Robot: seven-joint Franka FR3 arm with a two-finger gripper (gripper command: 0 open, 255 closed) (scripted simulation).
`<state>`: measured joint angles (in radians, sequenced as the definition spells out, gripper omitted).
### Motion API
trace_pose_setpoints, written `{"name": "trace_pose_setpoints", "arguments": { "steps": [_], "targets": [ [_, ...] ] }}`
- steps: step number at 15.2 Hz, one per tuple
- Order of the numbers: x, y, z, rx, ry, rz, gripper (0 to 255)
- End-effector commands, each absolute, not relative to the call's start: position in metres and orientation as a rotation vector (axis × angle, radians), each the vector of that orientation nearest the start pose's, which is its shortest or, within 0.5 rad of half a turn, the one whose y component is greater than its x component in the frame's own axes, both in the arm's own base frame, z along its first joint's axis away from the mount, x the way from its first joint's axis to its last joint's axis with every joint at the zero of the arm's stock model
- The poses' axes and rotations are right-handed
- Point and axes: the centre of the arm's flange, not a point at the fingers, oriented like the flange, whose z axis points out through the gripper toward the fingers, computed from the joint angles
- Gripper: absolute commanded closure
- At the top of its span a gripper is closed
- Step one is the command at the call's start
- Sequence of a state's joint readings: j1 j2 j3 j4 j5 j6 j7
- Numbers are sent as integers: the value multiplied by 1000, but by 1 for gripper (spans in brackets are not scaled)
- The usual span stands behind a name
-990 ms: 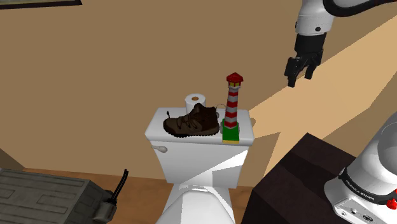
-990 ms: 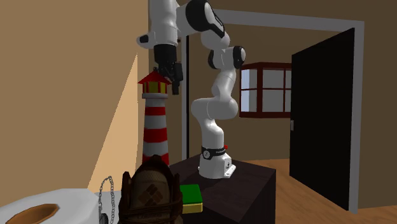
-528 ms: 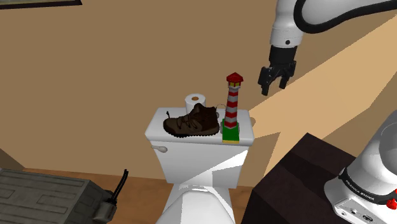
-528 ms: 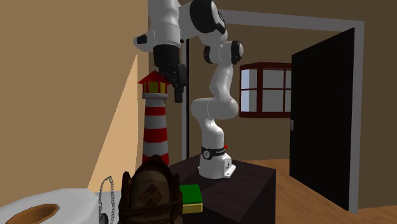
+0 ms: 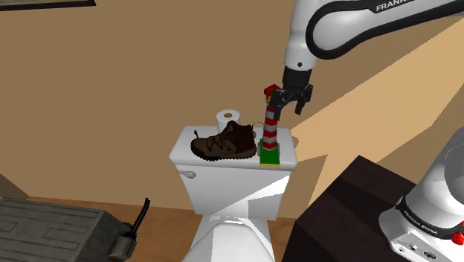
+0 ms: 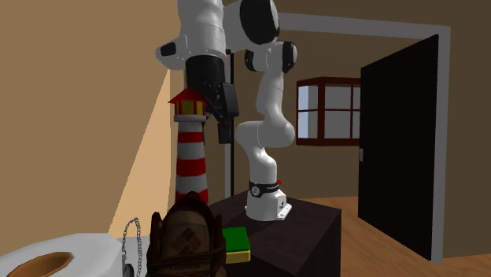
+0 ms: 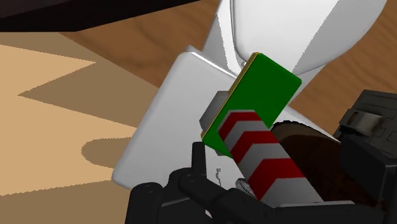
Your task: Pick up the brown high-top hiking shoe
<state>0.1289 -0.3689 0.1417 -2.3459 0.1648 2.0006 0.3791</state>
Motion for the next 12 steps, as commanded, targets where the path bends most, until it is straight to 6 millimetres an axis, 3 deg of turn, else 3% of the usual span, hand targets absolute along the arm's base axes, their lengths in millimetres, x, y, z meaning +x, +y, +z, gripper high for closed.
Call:
{"name": "trace_pose_setpoints", "arguments": {
  "steps": [1,12],
  "targets": [
    [439,146,468,-3006,284,-4,0],
    [524,236,438,-2897,299,-99,0]
  ]
}}
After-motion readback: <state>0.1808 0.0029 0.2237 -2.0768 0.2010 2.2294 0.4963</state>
